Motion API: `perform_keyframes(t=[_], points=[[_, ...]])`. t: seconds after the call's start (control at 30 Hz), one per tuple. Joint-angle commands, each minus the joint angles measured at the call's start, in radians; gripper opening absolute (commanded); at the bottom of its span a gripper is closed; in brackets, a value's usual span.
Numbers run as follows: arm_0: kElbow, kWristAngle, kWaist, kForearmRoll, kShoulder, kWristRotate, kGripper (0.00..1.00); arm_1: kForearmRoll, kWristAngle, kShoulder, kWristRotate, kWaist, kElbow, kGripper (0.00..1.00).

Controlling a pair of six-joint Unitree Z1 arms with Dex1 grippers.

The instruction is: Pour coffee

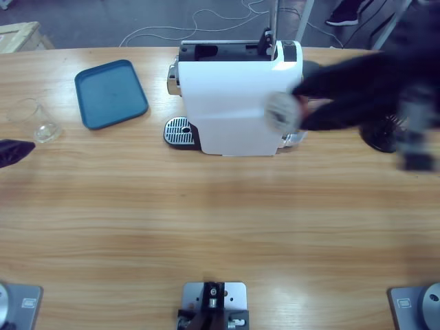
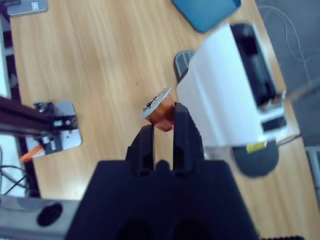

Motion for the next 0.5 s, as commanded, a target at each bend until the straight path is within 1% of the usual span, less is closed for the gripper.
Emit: perform_keyframes(t=[0.03, 0.23, 0.37, 0.5], points=[[0.029, -0.007, -0.007, -0.012, -0.011, 0.003, 1.000, 0.153, -0.061, 0.346, -0.088, 0.014, -0.331, 0.000], [0.029, -0.005, -0.007, -0.012, -0.014, 0.003, 1.000, 0.212, -0.138, 0.502, -0.088, 0.014, -0.525, 0.000], [0.030, -0.005, -0.007, -0.012, -0.017, 0.003, 1.000, 0.223, -0.188, 0.567, -0.088, 0.011, -0.593, 0.000], [0.031, -0.005, -0.007, -0.012, -0.017, 0.003, 0.996, 0.291, -0.253, 0.613, -0.077, 0.002, -0.688, 0.000]])
